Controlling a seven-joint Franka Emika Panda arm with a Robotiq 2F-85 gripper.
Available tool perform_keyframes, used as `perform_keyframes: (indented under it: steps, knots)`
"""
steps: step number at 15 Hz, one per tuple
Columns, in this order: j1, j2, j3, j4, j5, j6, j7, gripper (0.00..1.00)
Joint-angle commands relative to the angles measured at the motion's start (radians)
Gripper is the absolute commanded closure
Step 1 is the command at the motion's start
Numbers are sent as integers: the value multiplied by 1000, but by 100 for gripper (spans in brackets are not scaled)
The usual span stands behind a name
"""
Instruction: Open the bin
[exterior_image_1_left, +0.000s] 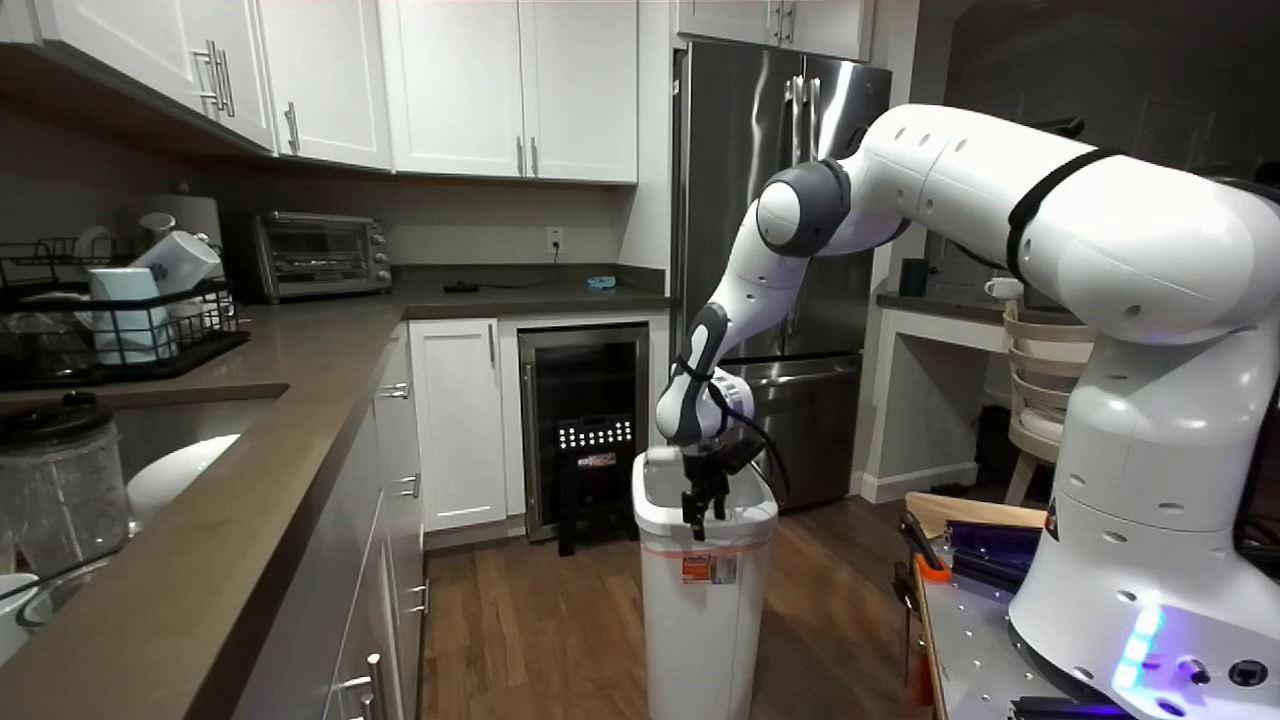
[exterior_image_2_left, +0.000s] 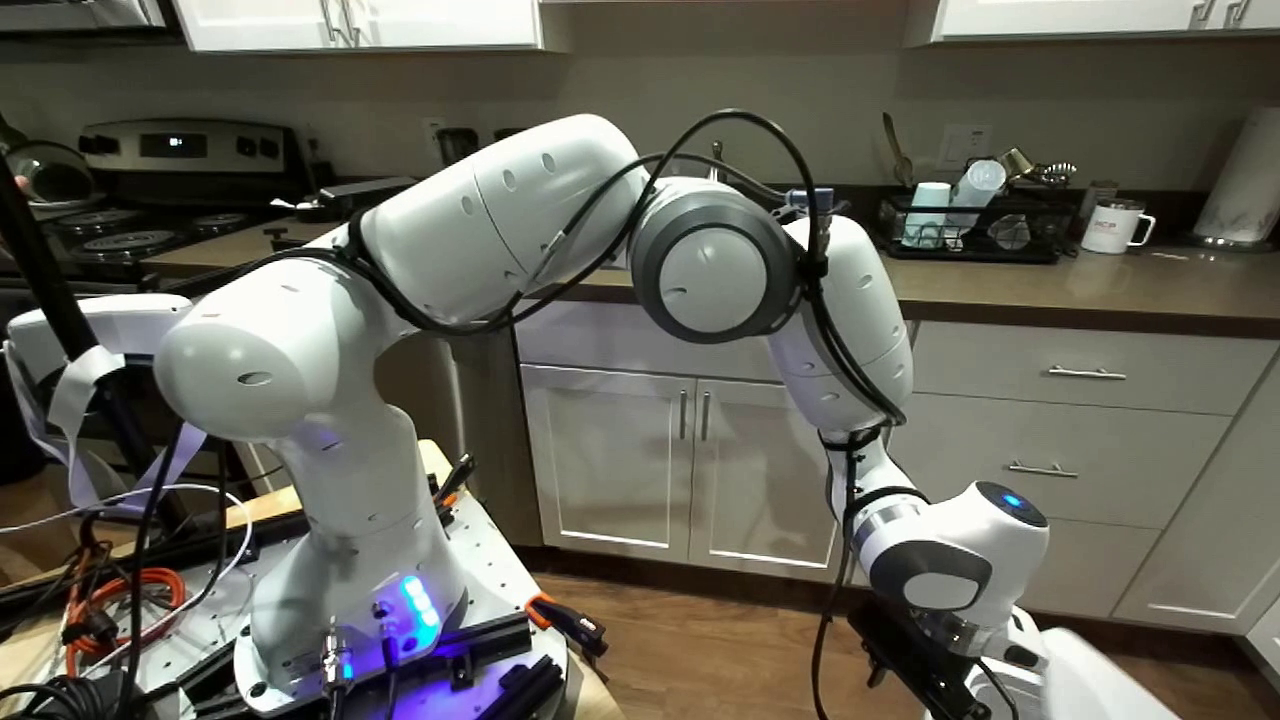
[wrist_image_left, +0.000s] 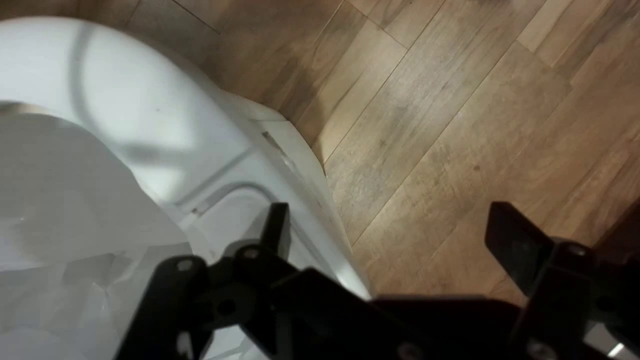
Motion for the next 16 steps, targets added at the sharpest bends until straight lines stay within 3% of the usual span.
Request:
perform_keyframes:
  steps: [1, 3, 8, 12, 16]
  knots:
    - [-3, -4, 19, -10, -25, 59, -26, 0]
    - [15, -18, 15, -21, -35, 73, -11, 0]
    - [154, -103, -80, -23, -75, -16, 105, 0]
    - [265, -191, -154, -24, -112, -187, 219, 0]
    - [332, -270, -173, -24, -125, -403, 324, 0]
